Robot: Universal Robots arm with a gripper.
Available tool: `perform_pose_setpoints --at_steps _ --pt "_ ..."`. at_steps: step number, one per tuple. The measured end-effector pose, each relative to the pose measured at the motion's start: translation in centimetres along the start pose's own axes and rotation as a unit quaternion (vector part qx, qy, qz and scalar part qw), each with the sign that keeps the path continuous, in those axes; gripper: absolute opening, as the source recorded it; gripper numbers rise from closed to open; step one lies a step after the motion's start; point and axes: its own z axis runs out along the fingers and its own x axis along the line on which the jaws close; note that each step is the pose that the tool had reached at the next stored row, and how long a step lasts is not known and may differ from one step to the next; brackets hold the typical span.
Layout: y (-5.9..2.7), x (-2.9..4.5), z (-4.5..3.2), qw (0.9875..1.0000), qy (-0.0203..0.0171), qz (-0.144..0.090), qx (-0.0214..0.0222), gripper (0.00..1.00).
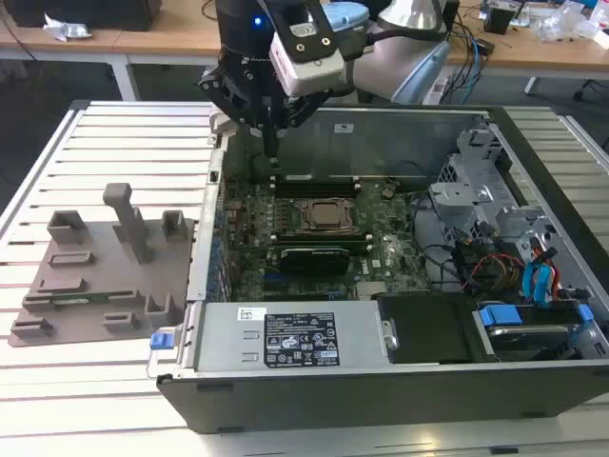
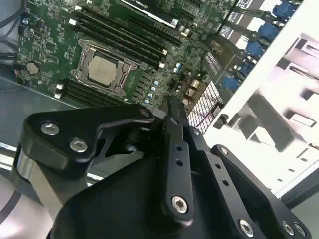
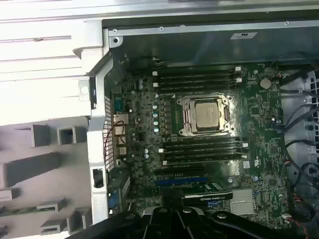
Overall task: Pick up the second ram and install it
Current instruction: 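Reach for the second ram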
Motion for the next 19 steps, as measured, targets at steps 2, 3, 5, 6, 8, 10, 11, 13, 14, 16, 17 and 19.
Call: perform_pose_setpoints --at_steps 2,3,5,6,8,10,11,13,14,16,17,19 --pt "-0.19 2.65 -0.07 1.0000 -0.0006 0.000 -0.0001 0.10" --pt "-0.25 3.40 -0.09 1.0000 -0.0007 0.000 0.0000 0.10" --pt "-0.29 4.04 -0.10 1.0000 -0.0007 0.000 -0.0001 0.10" --pt "-0.33 4.47 -0.11 1.0000 -0.0006 0.000 -0.0001 0.10" --pt "-0.38 5.12 -0.10 1.0000 -0.0007 0.000 -0.0001 0.10" --pt "-0.43 5.79 -0.10 1.0000 -0.0007 0.000 -0.0001 0.10" --pt "-0.46 6.18 -0.11 1.0000 -0.0007 0.000 -0.0001 0.10" --pt "-0.52 7.01 -0.12 1.0000 -0.0007 0.000 0.0000 0.10" --pt "-0.54 7.37 -0.12 1.0000 -0.0007 0.000 -0.0001 0.10" --pt "-0.59 7.97 -0.12 1.0000 -0.0007 0.000 0.0000 0.10" --pt "-0.64 8.61 -0.10 1.0000 -0.0007 0.000 -0.0001 0.10" --pt "-0.70 9.39 -0.07 1.0000 -0.0007 0.000 -0.0001 0.10"
